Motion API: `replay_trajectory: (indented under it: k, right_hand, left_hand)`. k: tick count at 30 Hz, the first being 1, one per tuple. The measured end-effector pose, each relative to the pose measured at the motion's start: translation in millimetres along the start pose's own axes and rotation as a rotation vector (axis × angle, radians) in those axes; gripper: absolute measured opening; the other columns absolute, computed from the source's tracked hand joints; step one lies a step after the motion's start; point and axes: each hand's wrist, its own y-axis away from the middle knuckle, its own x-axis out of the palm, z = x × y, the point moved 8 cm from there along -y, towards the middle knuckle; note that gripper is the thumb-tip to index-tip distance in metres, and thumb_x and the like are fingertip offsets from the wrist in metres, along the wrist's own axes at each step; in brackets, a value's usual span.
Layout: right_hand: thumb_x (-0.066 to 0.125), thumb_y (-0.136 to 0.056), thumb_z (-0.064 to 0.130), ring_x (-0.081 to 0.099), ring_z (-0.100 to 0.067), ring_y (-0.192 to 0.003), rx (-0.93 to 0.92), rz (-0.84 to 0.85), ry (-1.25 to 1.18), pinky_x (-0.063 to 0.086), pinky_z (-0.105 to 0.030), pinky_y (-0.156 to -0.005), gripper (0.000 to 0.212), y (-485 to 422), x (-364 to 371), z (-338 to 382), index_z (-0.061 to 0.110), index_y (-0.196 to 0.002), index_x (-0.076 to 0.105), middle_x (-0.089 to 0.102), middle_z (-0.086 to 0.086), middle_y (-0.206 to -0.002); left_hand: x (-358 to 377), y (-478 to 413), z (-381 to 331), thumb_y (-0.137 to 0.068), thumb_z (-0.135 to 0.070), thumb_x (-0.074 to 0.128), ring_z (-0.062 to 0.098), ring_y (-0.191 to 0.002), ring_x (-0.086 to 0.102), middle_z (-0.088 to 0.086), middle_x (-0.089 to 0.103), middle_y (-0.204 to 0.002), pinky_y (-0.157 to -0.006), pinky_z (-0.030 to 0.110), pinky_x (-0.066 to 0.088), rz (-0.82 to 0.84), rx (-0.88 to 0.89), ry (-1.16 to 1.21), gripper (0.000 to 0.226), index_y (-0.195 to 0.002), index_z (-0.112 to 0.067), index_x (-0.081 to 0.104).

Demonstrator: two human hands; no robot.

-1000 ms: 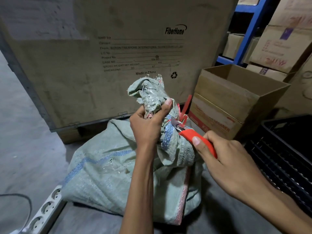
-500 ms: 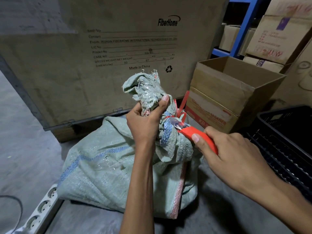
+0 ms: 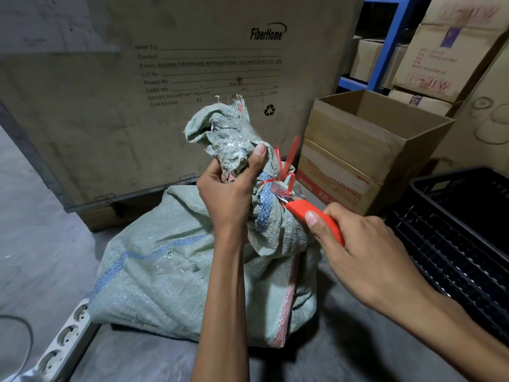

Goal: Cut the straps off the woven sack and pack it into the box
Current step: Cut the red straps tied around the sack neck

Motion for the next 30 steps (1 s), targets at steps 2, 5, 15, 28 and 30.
replay_trajectory:
  k: [2, 5, 15, 28, 30]
  right_hand:
    - [0.023, -0.092, 0.069, 0.054, -0.012, -0.053, 0.013, -0.009, -0.019, 0.045, -0.034, -0.051, 0.051, 1, 0, 0, 0.026, -0.077, 0.047, 0.053, 0.004, -0.055]
    - [0.026, -0.091, 0.07, 0.056, -0.016, -0.055, 0.032, -0.023, -0.04, 0.045, -0.036, -0.052, 0.048, 3, 1, -1, 0.027, -0.079, 0.046, 0.053, 0.004, -0.056]
    - [0.039, -0.089, 0.071, 0.064, -0.022, -0.059, -0.023, -0.219, 0.091, 0.049, -0.032, -0.05, 0.043, 5, -11, 4, 0.03, -0.086, 0.05, 0.062, 0.007, -0.064]
    - [0.061, -0.087, 0.058, 0.061, -0.014, -0.054, -0.142, -0.336, 0.122, 0.045, -0.023, -0.045, 0.034, 5, -12, 9, 0.025, -0.087, 0.056, 0.065, 0.008, -0.068]
    - [0.061, -0.086, 0.059, 0.063, -0.01, -0.056, -0.073, -0.322, 0.007, 0.05, -0.027, -0.047, 0.033, 5, -8, 4, 0.027, -0.085, 0.055, 0.066, 0.01, -0.07]
  left_hand:
    - [0, 0, -1, -0.074, -0.025, 0.09, 0.016, -0.08, 0.074, 0.003, 0.08, -0.085, -0.072, 0.025, 0.059, 0.004, 0.017, -0.024, 0.016, -0.084, -0.019, 0.079]
    - [-1, 1, -3, -0.074, -0.028, 0.091, 0.015, -0.079, 0.074, 0.002, 0.08, -0.084, -0.071, 0.027, 0.06, -0.003, 0.038, -0.039, 0.02, -0.086, -0.018, 0.078]
    - [-7, 1, -2, -0.069, -0.032, 0.093, 0.012, -0.07, 0.069, 0.0, 0.079, -0.077, -0.068, 0.031, 0.059, -0.103, 0.032, -0.123, 0.021, -0.078, -0.019, 0.08]
    - [-20, 9, 12, -0.058, -0.051, 0.089, 0.015, -0.062, 0.055, 0.017, 0.075, -0.077, -0.072, 0.053, 0.057, -0.285, -0.178, -0.32, 0.059, -0.079, 0.002, 0.073]
    - [-17, 12, 10, -0.061, -0.05, 0.088, 0.014, -0.061, 0.056, 0.014, 0.075, -0.073, -0.071, 0.05, 0.057, -0.297, -0.171, -0.31, 0.054, -0.076, 0.0, 0.074]
